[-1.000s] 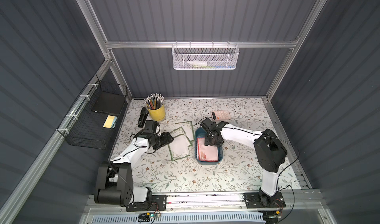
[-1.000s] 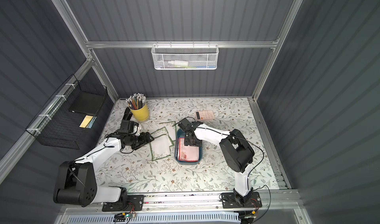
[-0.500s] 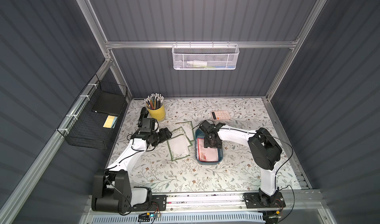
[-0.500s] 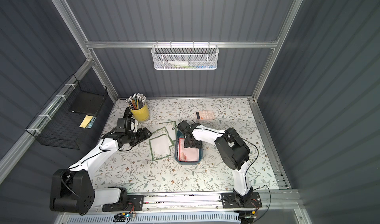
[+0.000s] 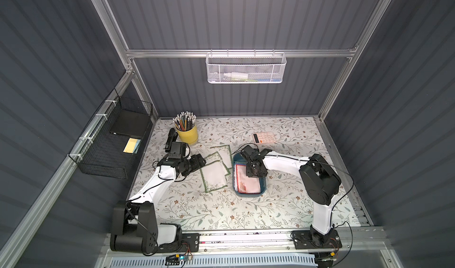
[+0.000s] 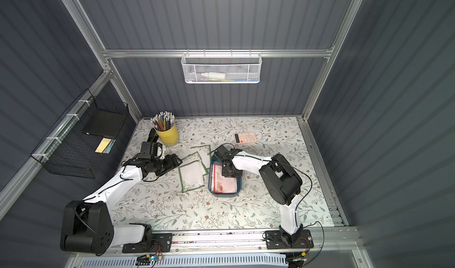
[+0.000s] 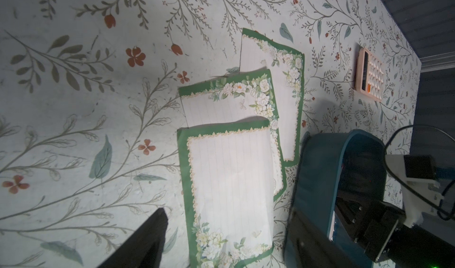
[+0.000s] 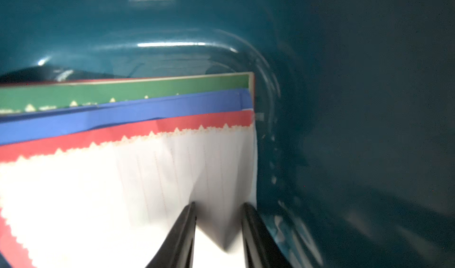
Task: Take out the stationery paper from the storage box
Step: Pick up the stationery paper from the storage box.
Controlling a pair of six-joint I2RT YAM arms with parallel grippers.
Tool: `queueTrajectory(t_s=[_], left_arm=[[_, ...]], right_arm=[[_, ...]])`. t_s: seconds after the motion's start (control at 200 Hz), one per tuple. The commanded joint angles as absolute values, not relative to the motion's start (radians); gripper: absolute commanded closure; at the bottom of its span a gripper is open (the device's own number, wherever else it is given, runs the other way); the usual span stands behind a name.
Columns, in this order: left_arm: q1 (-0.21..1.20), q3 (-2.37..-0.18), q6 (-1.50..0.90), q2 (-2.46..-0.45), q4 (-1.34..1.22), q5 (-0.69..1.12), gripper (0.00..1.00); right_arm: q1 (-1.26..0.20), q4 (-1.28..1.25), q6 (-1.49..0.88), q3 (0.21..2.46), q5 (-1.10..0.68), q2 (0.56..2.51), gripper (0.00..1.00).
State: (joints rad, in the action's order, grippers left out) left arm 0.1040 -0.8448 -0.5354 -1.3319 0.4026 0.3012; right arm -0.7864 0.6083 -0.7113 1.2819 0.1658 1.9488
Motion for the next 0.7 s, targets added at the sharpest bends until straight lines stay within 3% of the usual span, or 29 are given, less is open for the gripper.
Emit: queueTrajectory(t_s=[0.0,0.245,0.695], left_arm=[[0.107,-0.835,-0.537,-1.333,0.414,0.299,0.2],[0.107,-0.836,-0.537,-1.343,0.41,0.299,0.2],[0.107,-0.845,-0.544,-1.36,0.387,0.35,0.2]], right_arm=[[-0.796,0.606,-0.714,1.232,0.075,2.02,0.76],[-0.796,0.626,-0.704,1.261,0.085,1.998,0.9],[-0.796,0.765,-0.67,1.428,0.194,1.91,0.9]])
